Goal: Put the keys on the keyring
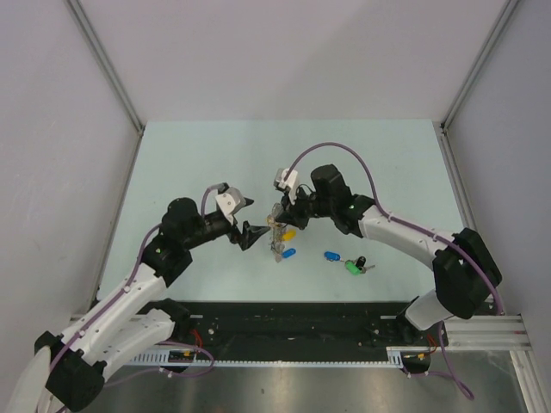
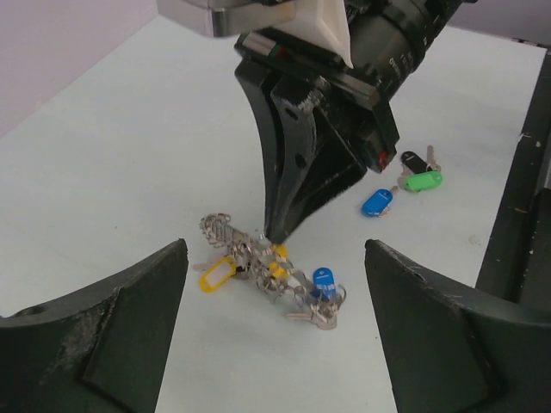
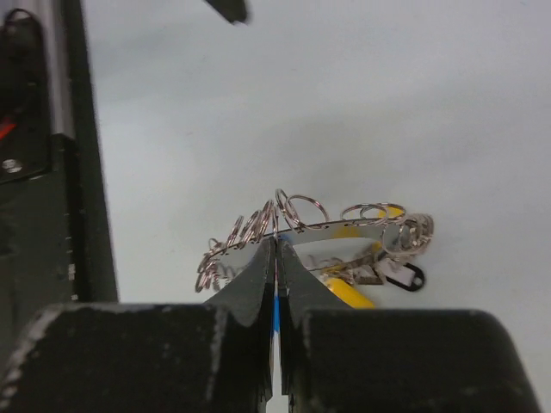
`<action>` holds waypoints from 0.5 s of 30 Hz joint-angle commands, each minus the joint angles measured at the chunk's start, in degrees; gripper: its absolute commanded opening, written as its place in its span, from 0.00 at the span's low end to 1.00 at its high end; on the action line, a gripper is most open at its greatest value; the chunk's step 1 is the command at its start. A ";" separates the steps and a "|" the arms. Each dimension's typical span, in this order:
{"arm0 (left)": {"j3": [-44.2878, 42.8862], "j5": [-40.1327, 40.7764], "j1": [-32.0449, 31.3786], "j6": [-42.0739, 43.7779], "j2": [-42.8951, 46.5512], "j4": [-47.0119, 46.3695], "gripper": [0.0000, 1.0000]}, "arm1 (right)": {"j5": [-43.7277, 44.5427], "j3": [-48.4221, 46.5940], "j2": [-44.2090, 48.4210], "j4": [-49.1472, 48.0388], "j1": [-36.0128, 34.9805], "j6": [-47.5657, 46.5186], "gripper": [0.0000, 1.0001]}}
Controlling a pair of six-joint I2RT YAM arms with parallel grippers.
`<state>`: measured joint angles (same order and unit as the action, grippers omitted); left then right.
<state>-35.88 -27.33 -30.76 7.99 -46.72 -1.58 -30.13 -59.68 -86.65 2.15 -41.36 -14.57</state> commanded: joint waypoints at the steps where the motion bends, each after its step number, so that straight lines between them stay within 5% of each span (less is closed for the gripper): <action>1: 0.46 -6.59 0.44 0.36 0.66 -3.95 0.88 | -12.91 1.22 4.81 -6.17 -0.38 3.48 0.00; 4: 0.81 -6.94 0.62 0.62 1.28 -4.13 0.89 | 6.82 1.76 7.63 -5.95 -2.49 4.47 0.00; 6: 0.90 -6.59 0.62 0.62 1.54 -4.48 0.89 | -0.88 1.76 8.86 -4.88 0.05 5.76 0.00; 8: 1.16 -6.94 0.62 0.45 1.46 -4.74 0.89 | 3.73 1.85 11.05 -4.27 -0.38 6.05 0.00; 15: 1.07 -13.79 0.62 -2.80 -2.14 -8.43 0.87 | -2.47 1.94 13.26 -3.21 -0.65 4.11 0.00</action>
<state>-34.81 -34.74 -30.57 7.27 -46.98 -5.72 -30.17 -57.12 -75.16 1.04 -41.52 -10.50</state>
